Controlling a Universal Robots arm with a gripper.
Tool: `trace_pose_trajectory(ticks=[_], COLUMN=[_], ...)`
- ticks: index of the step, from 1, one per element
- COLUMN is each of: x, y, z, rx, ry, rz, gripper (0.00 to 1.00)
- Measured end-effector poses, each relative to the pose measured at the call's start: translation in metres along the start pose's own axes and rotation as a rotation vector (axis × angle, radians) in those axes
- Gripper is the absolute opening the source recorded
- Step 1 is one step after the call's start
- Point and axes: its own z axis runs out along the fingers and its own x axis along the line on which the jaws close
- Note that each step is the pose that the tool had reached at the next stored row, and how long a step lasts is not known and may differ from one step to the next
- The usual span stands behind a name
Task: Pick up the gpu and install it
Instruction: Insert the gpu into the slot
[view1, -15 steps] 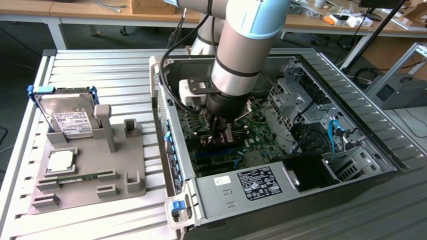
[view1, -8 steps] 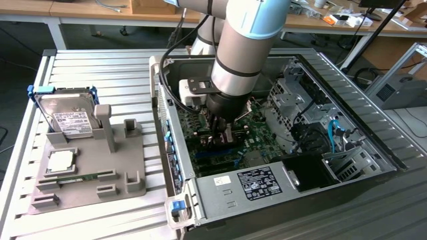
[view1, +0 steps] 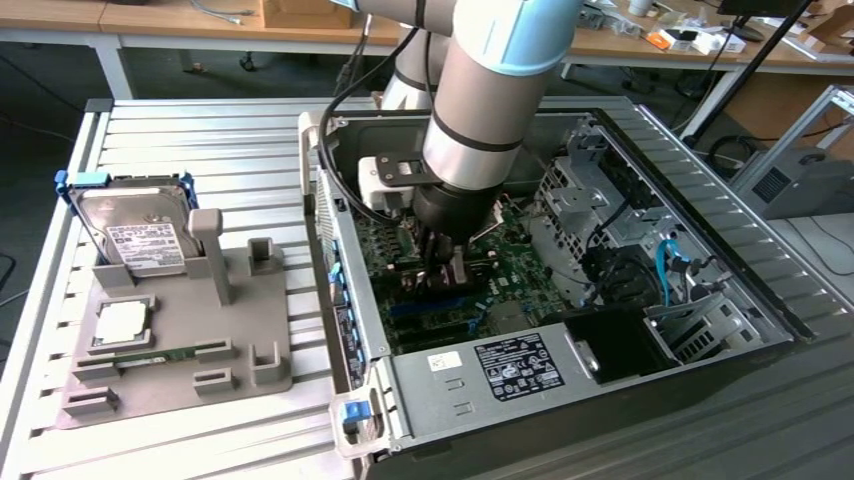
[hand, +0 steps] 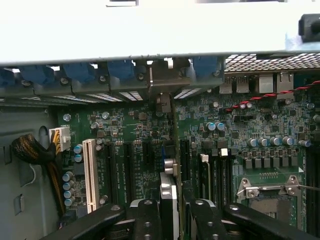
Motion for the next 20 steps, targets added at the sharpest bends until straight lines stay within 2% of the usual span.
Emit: trace_pose_trajectory(ticks=[2,3,5,6,13,20], x=[0.0,0.0,0.0,0.0,0.0,0.0], y=[0.0,0.0,0.0001,0.0,0.0,0.0], z=[-0.0001,-0.0001,-0.0001,-0.0001,-0.0001,0.0006], rx=[0.0,0.0001,0.0006,0.0009,0.0008,0.0007], ry=[0.0004,0.0031,0.0166,0.0187,0.0193,0.0169], rz=[0.0,0.0,0.001,0.0,0.001,0.0], gripper=[0.27,0.27,0.27,0.27,0.27,0.27])
